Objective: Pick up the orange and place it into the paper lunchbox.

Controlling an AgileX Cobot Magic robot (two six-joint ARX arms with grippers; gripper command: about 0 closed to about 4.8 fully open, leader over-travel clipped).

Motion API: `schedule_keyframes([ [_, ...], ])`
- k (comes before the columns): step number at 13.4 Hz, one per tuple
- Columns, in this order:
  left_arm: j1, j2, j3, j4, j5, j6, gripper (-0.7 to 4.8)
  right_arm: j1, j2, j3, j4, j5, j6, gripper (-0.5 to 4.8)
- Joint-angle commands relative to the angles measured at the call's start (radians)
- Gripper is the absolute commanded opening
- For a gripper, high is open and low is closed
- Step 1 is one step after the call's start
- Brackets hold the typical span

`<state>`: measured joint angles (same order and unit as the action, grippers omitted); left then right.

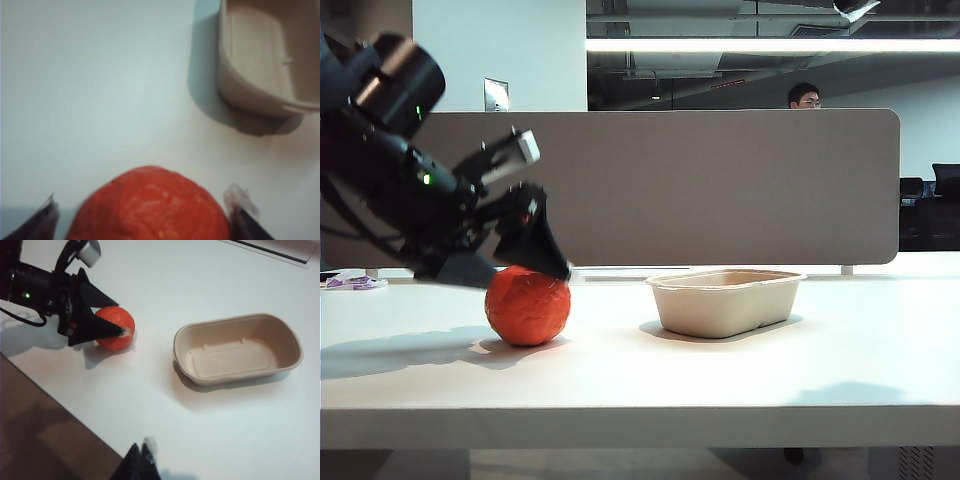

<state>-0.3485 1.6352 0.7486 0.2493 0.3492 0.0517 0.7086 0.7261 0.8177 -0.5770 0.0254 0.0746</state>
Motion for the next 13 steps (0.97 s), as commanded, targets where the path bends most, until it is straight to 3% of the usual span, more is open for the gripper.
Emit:
schedule_keyframes([
  [1, 0.000, 0.019, 0.004, 0.023, -0.016, 0.002, 4.79, 0.001, -0.002, 0.007, 0.012, -0.001, 0.004, -0.02],
  [2, 0.000, 0.019, 0.004, 0.021, -0.016, 0.002, 4.79, 0.001, -0.002, 0.007, 0.012, -0.001, 0.004, -0.02],
  [5, 0.000, 0.019, 0.004, 0.023, -0.012, 0.001, 3.98, 0.001, -0.002, 0.007, 0.013, -0.001, 0.004, -0.02],
  [7, 0.000, 0.019, 0.005, 0.031, -0.011, 0.000, 3.98, 0.001, -0.002, 0.007, 0.013, -0.001, 0.004, -0.02],
  [8, 0.000, 0.018, 0.084, 0.051, 0.064, -0.064, 3.98, 0.000, -0.002, 0.007, 0.013, 0.002, 0.004, -0.02],
  [9, -0.002, 0.018, 0.106, 0.051, 0.074, -0.086, 3.98, 0.000, -0.002, 0.007, 0.013, 0.003, 0.004, -0.02],
  [10, -0.038, 0.018, 0.207, 0.042, 0.073, -0.119, 3.98, 0.000, -0.002, 0.007, 0.013, 0.003, 0.004, -0.01],
  [11, -0.144, 0.050, 0.367, 0.023, 0.010, -0.111, 3.98, 0.001, -0.002, 0.007, 0.012, 0.002, 0.004, -0.02],
  [13, -0.163, 0.084, 0.410, 0.023, 0.008, -0.112, 3.98, 0.001, -0.002, 0.007, 0.012, 0.002, 0.004, -0.02],
])
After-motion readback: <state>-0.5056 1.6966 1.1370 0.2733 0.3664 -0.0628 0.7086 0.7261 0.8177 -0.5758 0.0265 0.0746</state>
